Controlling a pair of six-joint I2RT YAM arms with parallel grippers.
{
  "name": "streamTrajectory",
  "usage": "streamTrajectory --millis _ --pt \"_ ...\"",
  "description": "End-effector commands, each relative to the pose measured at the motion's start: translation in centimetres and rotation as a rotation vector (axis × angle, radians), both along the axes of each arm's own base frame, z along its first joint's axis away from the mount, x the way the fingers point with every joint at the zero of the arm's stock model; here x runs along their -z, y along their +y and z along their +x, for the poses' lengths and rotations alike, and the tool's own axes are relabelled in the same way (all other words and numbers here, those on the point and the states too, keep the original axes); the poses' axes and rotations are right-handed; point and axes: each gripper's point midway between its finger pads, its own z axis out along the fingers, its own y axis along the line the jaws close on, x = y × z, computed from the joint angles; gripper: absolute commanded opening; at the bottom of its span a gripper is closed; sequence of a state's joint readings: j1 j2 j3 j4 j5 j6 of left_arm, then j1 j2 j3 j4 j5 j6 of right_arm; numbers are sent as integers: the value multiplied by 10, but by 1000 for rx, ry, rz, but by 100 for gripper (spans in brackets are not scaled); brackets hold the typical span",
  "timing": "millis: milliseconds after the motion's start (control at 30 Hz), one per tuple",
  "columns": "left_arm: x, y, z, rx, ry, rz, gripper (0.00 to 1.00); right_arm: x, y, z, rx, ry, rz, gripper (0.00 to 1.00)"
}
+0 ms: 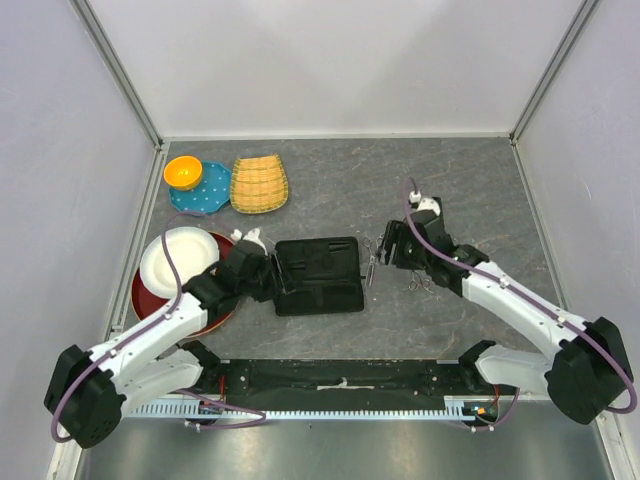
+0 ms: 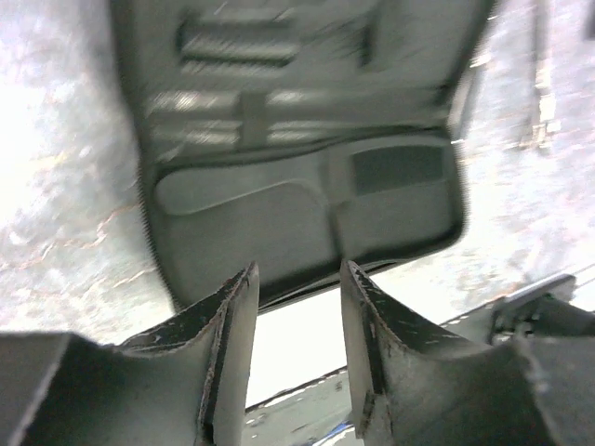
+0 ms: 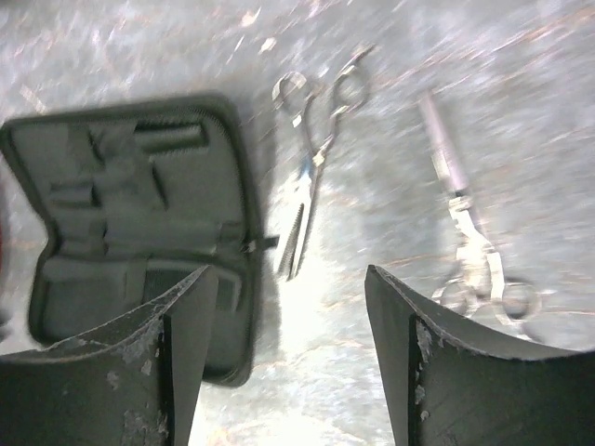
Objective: Sort the hair-cutting tools
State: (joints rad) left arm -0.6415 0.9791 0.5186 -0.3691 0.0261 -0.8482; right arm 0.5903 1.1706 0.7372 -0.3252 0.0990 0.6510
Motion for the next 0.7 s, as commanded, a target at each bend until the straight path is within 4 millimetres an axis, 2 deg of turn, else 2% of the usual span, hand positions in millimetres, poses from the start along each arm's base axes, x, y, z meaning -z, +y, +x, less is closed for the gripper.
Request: streamTrajectory --millis 0,33,67,100,133,167,200,233,300,333,367,400,433,467,500,567,667 --pt "-68 -11 24 92 -217 -20 49 -32 -59 18 122 -69 -254 73" --pt "-77 -11 26 101 -240 -19 51 -34 -67 24 145 -71 -292 73" --pt "-93 -13 30 121 -282 -14 54 -35 -78 28 168 -62 -322 74" --pt "-101 -13 31 130 -295 -9 55 -47 -81 38 186 -80 -326 76" --pt "-109 -14 33 141 -312 -2 57 -42 -86 44 183 -54 -361 76" --pt "-125 -16 39 158 -349 4 61 -41 -100 51 217 -34 -380 77" --pt "-129 -15 39 165 -343 22 62 -47 -104 62 233 -35 -380 77" --pt "-147 -17 43 169 -376 15 64 -34 -109 69 224 9 -413 77" --pt "-152 -18 46 192 -380 43 67 -22 -123 86 245 68 -424 78" --pt "-162 -20 49 197 -401 38 68 -15 -127 90 241 92 -429 79" --pt "-165 -21 51 209 -412 43 70 -9 -137 95 239 116 -444 80" --pt "-166 -22 53 213 -415 48 70 -7 -137 103 226 128 -427 81" --pt "-165 -25 56 221 -408 52 70 8 -140 107 216 172 -437 81" --pt "-165 -27 57 234 -407 53 71 13 -150 110 223 191 -445 81" --pt "-162 -29 58 243 -397 58 71 20 -152 115 212 215 -435 82" --pt "-157 -35 59 274 -385 55 71 27 -167 119 221 243 -432 82" --pt "-149 -41 61 301 -369 44 71 38 -178 127 203 285 -390 82"
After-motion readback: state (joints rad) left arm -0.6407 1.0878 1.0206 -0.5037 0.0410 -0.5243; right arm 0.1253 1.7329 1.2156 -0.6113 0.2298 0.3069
